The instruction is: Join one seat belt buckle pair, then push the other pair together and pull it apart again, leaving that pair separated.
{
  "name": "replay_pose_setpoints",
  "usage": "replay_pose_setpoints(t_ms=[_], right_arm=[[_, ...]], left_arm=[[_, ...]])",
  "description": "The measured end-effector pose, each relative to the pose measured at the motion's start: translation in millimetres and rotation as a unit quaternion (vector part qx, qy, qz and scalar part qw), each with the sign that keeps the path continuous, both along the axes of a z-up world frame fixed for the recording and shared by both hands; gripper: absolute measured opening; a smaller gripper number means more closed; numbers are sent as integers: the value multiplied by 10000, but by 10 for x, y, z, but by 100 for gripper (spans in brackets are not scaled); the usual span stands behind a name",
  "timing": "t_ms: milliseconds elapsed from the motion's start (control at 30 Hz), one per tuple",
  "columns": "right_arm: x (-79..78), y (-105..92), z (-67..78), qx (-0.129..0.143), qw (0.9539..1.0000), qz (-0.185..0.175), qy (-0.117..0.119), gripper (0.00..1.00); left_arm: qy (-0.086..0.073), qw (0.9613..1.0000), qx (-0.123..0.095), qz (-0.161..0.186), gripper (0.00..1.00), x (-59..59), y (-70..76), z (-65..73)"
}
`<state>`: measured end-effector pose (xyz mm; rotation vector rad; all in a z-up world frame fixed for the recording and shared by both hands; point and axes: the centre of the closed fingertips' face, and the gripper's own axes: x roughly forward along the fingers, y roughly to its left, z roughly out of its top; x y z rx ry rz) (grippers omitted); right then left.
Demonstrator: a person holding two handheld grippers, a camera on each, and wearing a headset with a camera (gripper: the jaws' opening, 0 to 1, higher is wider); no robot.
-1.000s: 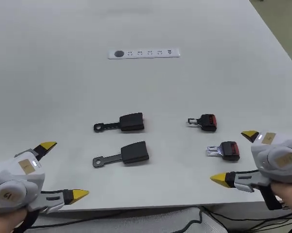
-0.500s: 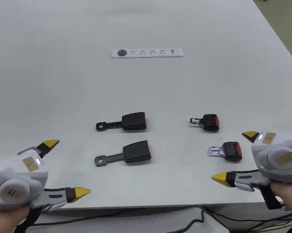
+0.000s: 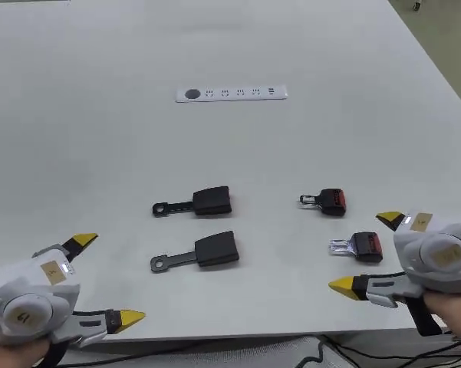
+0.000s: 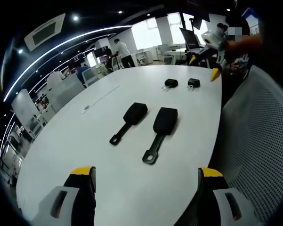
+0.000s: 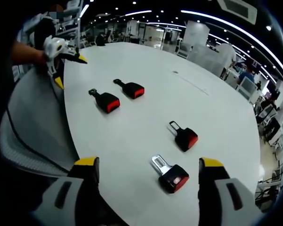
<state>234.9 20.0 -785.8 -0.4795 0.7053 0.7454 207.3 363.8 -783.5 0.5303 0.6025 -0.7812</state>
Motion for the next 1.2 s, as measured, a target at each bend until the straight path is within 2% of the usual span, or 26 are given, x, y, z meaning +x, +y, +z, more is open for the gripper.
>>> replay_pose_setpoints(t_ms=[200, 333, 433, 533, 567, 600, 633, 733, 800, 867, 933, 1000, 1133, 1200], right_arm=[[-48, -43, 18, -30, 10000, 34, 20, 86], [-76, -112, 11, -128, 9999, 79, 0, 82], [-81, -174, 7, -166, 9998, 65, 18, 79], [-76, -230, 5, -197, 9998, 88, 32, 74], [-69, -247, 2, -219, 9997, 95, 34, 74], [-54, -269, -1, -263, 9996, 123, 31, 73], [-48, -281, -2, -302, 9994, 157, 26, 71], [-34, -299, -17, -393, 9987, 324, 31, 67], [-29, -301, -27, -412, 9983, 410, 52, 63], [-28, -301, -46, -499, 9970, 591, 85, 61], [-13, -303, -69, -590, 9953, 757, 96, 61], [8, -291, -79, -656, 9933, 950, 89, 59], [68, -340, -141, -897, 9875, 1285, 183, 51], [107, -361, -187, -976, 9846, 1431, 225, 46]], left_arm=[[-4, 10000, 27, -2, 88, -4, 20, -12], [216, 9996, 154, -112, 83, -73, 26, -89], [266, 9991, 204, -242, 78, -72, -23, -99], [332, 9985, 172, -404, 77, -29, -155, -90], [317, 9981, 217, -490, 77, -18, -216, -87], [328, 9969, 381, -601, 76, 17, -247, -107], [385, 9961, 434, -669, 74, 49, -295, -127], [471, 9945, 463, -811, 68, 158, -446, -153], [460, 9939, 450, -897, 68, 257, -546, -167], [380, 9935, 478, -959, 71, 365, -633, -174], [472, 9918, 511, -1069, 67, 398, -705, -190], [462, 9893, 581, -1256, 63, 436, -784, -212], [690, 9856, 565, -1440, 56, 458, -930, -285], [814, 9830, 628, -1524, 54, 460, -981, -342]])
